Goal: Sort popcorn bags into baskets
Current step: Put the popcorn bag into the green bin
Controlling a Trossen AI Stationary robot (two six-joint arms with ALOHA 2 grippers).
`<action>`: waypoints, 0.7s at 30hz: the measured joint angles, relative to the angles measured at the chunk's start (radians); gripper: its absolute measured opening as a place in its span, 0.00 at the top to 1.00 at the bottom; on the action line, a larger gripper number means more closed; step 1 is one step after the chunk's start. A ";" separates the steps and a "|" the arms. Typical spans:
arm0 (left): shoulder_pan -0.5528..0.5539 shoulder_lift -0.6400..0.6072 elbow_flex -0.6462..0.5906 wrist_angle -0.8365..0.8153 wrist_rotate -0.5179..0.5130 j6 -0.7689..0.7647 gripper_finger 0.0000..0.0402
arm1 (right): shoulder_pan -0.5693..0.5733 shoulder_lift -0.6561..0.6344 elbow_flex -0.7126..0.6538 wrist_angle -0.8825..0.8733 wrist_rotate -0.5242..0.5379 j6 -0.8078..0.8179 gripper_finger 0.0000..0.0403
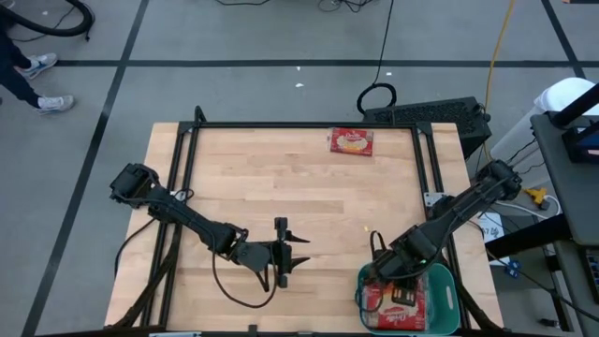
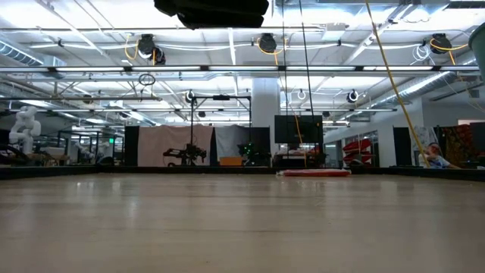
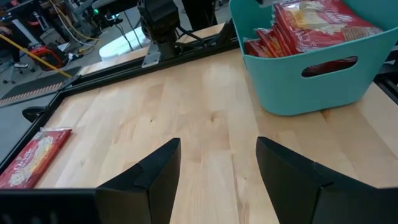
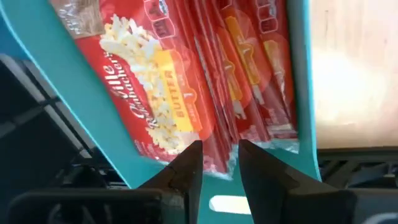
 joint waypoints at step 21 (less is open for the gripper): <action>0.029 0.001 0.000 -0.014 0.000 -0.029 0.47 | -0.244 -0.201 -0.002 -0.041 0.935 0.187 0.78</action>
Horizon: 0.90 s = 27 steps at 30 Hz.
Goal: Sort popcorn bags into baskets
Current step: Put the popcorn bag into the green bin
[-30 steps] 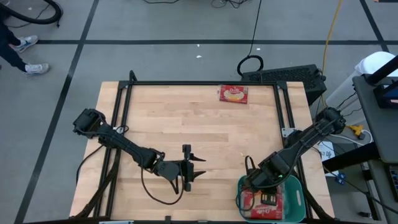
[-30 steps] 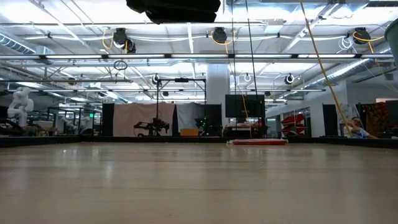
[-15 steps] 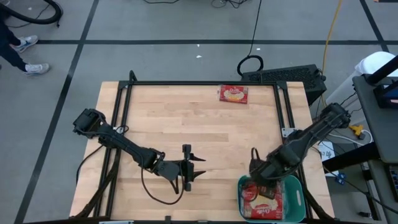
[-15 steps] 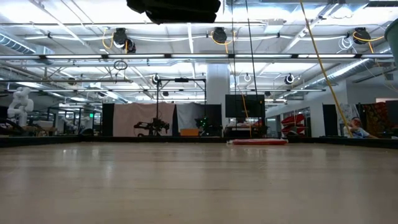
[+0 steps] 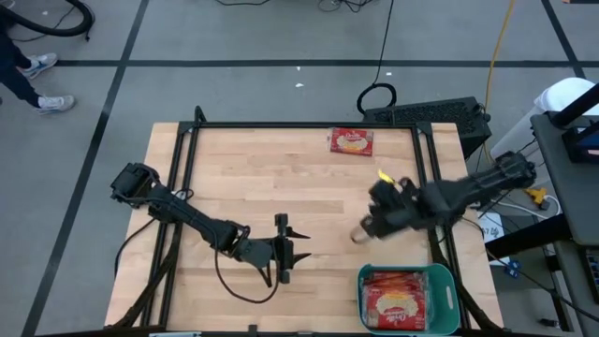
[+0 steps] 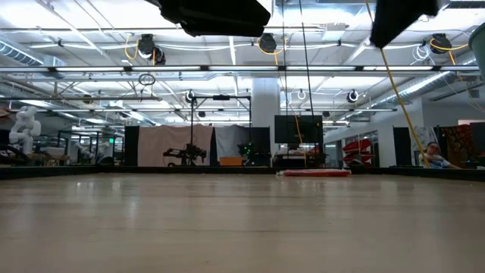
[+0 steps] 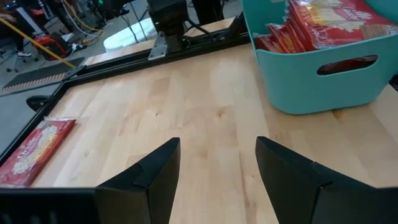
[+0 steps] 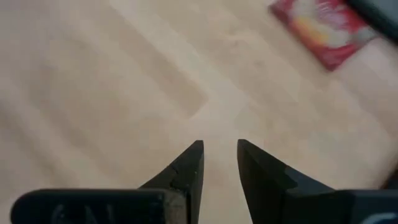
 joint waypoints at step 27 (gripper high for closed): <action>0.207 0.000 0.000 -0.206 0.052 -0.114 0.47 | -0.779 0.074 -0.495 1.030 -0.321 -0.502 0.74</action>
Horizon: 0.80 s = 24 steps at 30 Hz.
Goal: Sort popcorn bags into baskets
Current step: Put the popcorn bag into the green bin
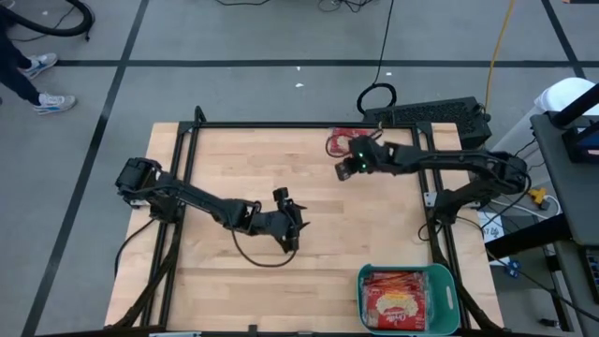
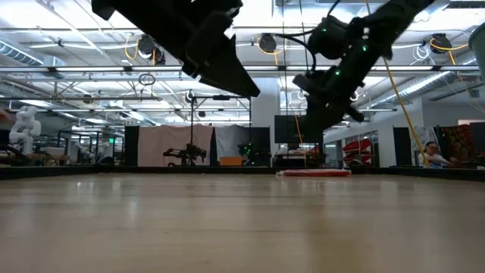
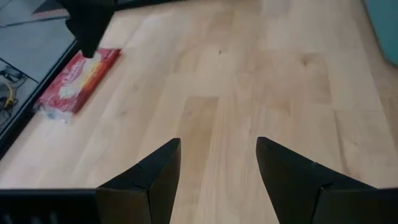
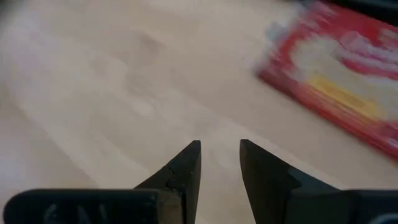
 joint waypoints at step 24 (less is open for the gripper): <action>0.085 0.000 0.000 -0.013 0.020 0.046 0.47 | 0.148 0.320 -0.232 0.736 0.557 0.337 0.75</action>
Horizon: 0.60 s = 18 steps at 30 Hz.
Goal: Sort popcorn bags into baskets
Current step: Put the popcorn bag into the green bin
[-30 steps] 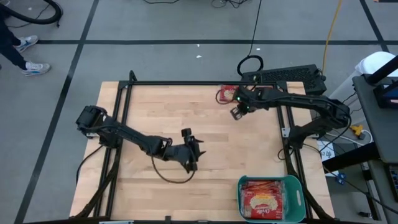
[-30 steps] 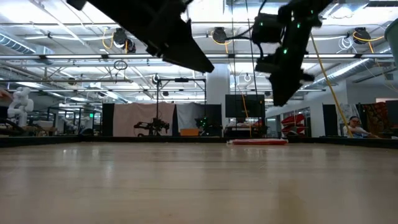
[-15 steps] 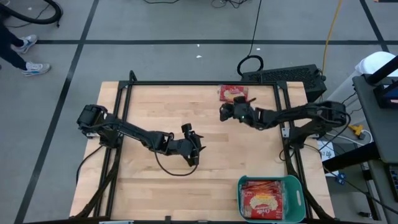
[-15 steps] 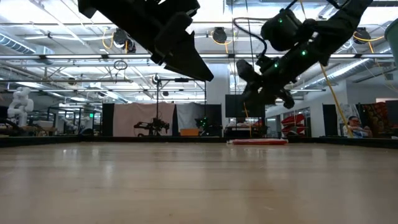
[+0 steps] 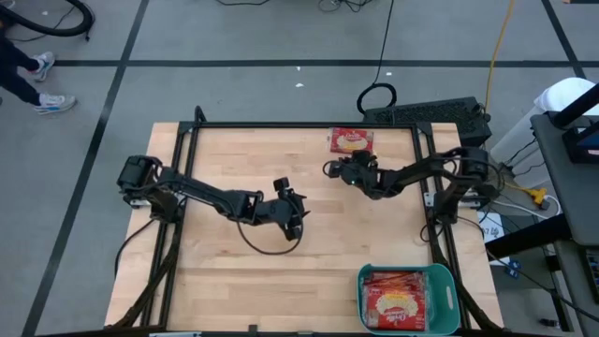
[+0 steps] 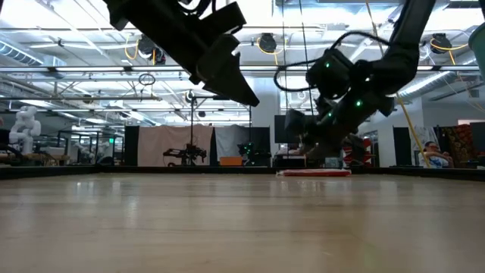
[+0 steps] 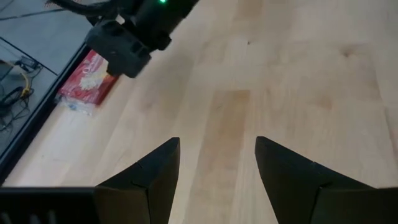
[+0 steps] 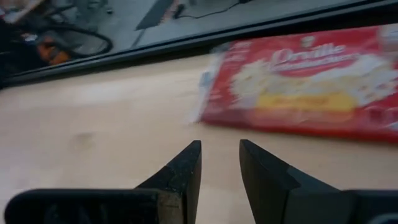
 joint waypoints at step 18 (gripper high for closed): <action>0.030 0.000 0.000 -0.030 0.094 -0.012 0.47 | -0.093 0.024 -0.022 -0.108 -0.108 0.144 0.63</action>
